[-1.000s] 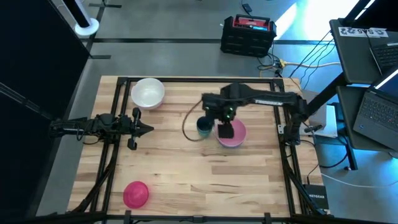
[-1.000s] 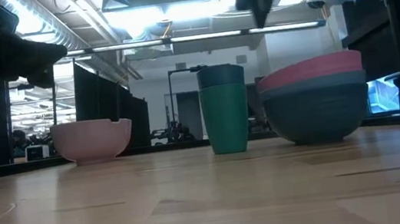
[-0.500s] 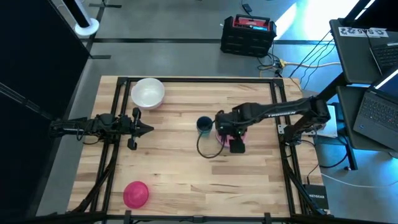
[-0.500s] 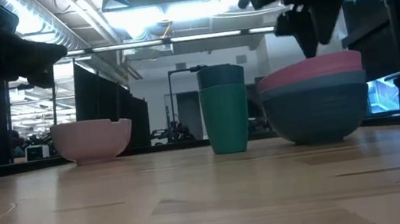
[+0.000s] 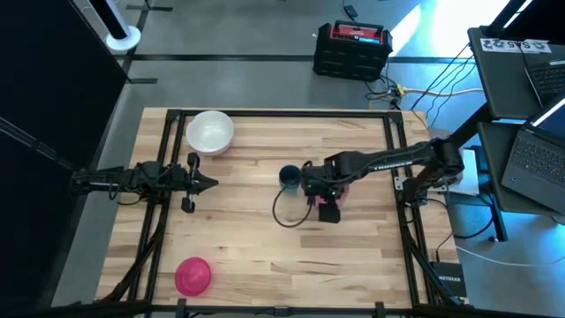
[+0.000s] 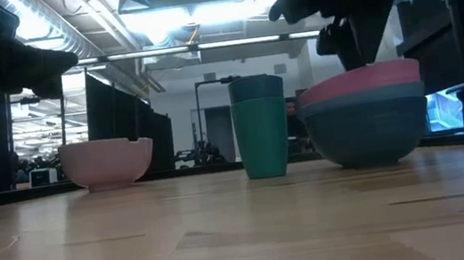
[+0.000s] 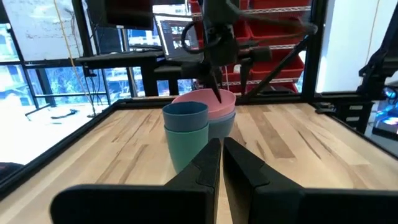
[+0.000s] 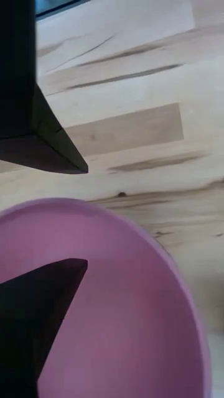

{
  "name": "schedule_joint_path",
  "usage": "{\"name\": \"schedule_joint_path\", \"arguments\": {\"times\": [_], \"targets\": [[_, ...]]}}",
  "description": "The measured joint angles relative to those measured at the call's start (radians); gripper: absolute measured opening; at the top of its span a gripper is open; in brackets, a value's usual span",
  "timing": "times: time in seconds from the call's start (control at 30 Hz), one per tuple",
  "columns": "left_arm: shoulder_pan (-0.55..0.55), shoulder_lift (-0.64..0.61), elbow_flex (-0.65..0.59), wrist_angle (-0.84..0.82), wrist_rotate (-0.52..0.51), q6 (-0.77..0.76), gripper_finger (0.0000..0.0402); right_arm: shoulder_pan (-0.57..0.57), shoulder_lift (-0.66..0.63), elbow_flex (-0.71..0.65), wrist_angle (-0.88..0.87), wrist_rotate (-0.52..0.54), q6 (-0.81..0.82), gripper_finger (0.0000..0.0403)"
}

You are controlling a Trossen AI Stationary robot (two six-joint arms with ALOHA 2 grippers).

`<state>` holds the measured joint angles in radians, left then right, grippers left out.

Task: Nest bowls inside each other
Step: Stack the stacked bowls on top of the white bowl

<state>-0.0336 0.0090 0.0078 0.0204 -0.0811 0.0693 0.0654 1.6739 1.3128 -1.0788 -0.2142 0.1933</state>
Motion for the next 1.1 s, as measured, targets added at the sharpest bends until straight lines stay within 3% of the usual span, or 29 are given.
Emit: {"name": "schedule_joint_path", "arguments": {"times": [0.43,0.5,0.57,0.97,1.1], "targets": [[0.0,0.0,0.0,0.0,0.0,-0.041,0.0,0.0,0.141,0.0,0.107,0.011,0.004,0.0217],[0.0,0.0,0.0,0.0,0.0,-0.043,0.0,-0.003,0.168,0.0,0.112,0.022,0.008,0.0198],[0.0,0.0,0.0,0.0,0.0,-0.044,0.0,-0.014,0.192,0.004,0.098,0.022,0.017,0.0151],[0.0,0.0,0.0,0.016,0.0,-0.209,0.0,-0.061,0.13,0.002,0.08,0.102,0.067,0.0003],[0.0,0.0,0.002,0.019,0.0,-0.321,0.0,-0.061,0.087,-0.003,0.043,0.133,0.099,0.0001]]}}
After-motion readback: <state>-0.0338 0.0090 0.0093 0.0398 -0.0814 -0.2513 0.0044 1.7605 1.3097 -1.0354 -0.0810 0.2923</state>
